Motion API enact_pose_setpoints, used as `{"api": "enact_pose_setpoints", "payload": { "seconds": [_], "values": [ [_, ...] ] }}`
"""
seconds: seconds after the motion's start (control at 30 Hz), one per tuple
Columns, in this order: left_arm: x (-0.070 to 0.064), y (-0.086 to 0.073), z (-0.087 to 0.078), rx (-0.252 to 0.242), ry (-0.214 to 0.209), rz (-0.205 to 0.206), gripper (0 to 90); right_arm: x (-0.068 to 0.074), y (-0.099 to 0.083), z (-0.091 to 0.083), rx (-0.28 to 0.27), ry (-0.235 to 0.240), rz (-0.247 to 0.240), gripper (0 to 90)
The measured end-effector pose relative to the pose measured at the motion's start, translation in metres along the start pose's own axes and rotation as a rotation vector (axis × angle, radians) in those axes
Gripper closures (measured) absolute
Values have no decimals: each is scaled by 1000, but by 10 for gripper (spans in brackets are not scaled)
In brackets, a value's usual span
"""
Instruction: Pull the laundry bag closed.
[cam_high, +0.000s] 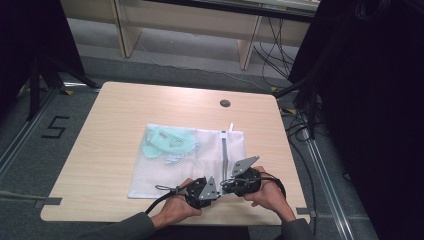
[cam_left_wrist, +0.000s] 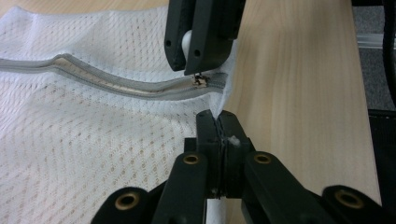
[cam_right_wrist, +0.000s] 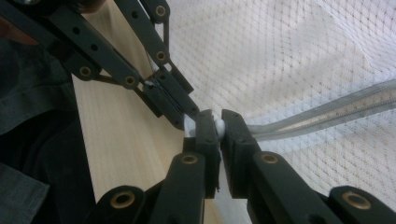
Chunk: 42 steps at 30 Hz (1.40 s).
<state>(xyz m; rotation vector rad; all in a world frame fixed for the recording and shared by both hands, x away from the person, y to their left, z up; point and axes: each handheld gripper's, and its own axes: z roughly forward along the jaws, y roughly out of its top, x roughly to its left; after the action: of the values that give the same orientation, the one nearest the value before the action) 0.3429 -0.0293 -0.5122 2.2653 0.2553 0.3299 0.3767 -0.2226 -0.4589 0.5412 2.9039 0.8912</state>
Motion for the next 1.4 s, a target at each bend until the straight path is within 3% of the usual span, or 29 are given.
{"api": "enact_pose_setpoints", "payload": {
  "seconds": [0.03,0.07,0.13,0.17,0.4,0.5,0.53,0.57,0.63,0.67,0.83,1.0,1.03,1.07,1.1,1.4],
  "values": [
    [-1,0,0,1,0,3,882,-2,0,1,-6,2,-19,865],
    [-2,0,1,0,4,8,883,0,-1,1,6,1,5,865],
    [-4,-1,2,4,-1,17,884,-1,-1,3,14,4,3,865],
    [-5,-1,2,-1,-16,22,884,-3,-2,5,10,8,-23,865],
    [-8,-1,2,8,-11,10,885,-7,-3,9,28,8,-2,866],
    [-7,-1,2,11,-4,31,886,-8,-4,10,35,2,16,866],
    [-7,-2,1,9,-6,4,886,-10,-4,11,30,9,1,866],
    [-6,-1,1,13,-9,18,886,-9,-3,12,33,10,23,866],
    [-6,-1,0,11,-22,-13,886,-12,-2,14,41,4,-5,866],
    [-5,-2,0,11,-33,-29,886,-11,-2,14,45,4,12,866],
    [-2,-2,-2,14,-49,-45,887,-11,0,17,46,8,15,866],
    [-1,-2,-4,-10,-58,-72,888,-16,-1,18,55,-15,17,866],
    [-3,-2,-4,-19,-72,-81,888,-17,-1,19,60,-39,19,866],
    [-5,-1,-5,-15,-81,-79,888,-21,-2,20,56,-37,6,866],
    [-5,-1,-5,-1,-87,-58,888,-22,-4,20,51,-28,39,866],
    [-6,-2,-4,-1,-89,-72,887,-29,-3,22,56,-42,33,866]
  ]
}}
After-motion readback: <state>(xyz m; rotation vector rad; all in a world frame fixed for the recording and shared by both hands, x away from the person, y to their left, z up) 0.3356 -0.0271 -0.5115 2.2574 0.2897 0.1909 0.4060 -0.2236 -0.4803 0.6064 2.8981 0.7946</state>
